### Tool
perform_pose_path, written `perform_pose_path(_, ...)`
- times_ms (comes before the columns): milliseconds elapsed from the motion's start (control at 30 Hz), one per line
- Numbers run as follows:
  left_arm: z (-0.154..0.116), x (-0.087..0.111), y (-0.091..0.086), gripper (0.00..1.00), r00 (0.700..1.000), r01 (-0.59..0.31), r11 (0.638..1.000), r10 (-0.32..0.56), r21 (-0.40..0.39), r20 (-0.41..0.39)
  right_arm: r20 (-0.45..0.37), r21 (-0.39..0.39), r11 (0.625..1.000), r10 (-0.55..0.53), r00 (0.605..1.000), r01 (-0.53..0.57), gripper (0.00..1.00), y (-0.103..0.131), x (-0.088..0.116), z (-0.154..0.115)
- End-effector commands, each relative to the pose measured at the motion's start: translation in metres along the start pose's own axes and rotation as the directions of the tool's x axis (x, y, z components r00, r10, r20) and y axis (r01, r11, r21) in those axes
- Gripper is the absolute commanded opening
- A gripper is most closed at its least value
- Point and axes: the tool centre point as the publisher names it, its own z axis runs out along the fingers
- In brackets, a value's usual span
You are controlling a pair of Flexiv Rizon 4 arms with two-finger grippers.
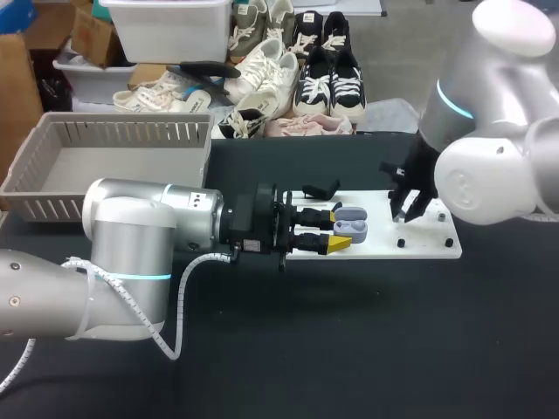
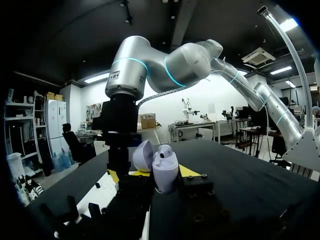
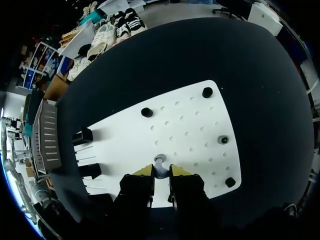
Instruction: Pick up each earbud case from the left stands, insert the matching earbuds, close the lid, and place the case in the box.
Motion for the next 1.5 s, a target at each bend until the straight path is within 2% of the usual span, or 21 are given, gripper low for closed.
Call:
perform_pose_path(33, 0.0, 0.001, 0.001, 0.0, 1.0, 0.0, 1.0, 0.0, 0.001, 0.002, 0.001, -0.003, 1.0, 0.005, 1.0, -0.005, 0.0, -0.001, 0.002, -0.005)
perform_pose_path(433, 0.0, 0.001, 0.001, 0.0, 1.0, 0.0, 1.0, 0.0, 0.001, 0.002, 0.006, -0.023, 1.0, 0.003, 1.0, -0.003, 0.0, -0.004, 0.006, -0.021)
perform_pose_path(633, 0.0, 0.001, 0.001, 0.0, 1.0, 0.0, 1.0, 0.0, 0.001, 0.002, 0.003, -0.033, 0.999, -0.017, 1.0, 0.017, 0.0, -0.008, 0.008, -0.042)
perform_pose_path(1100, 0.0, 0.001, 0.001, 0.0, 1.0, 0.0, 1.0, 0.0, 0.001, 0.002, -0.038, 0.03, 0.994, -0.105, 0.994, 0.106, 0.0, -0.001, 0.02, -0.092)
perform_pose_path(1267, 0.0, 0.001, 0.001, 0.0, 1.0, 0.0, 1.0, 0.0, 0.001, 0.002, -0.016, 0.069, 0.989, -0.132, 0.991, 0.133, 0.0, 0.004, 0.029, -0.117)
perform_pose_path(1500, 0.0, 0.001, 0.001, 0.0, 1.0, 0.0, 1.0, 0.0, 0.001, 0.002, -0.053, 0.119, 0.966, -0.224, 0.973, 0.228, 0.0, 0.018, 0.052, -0.146)
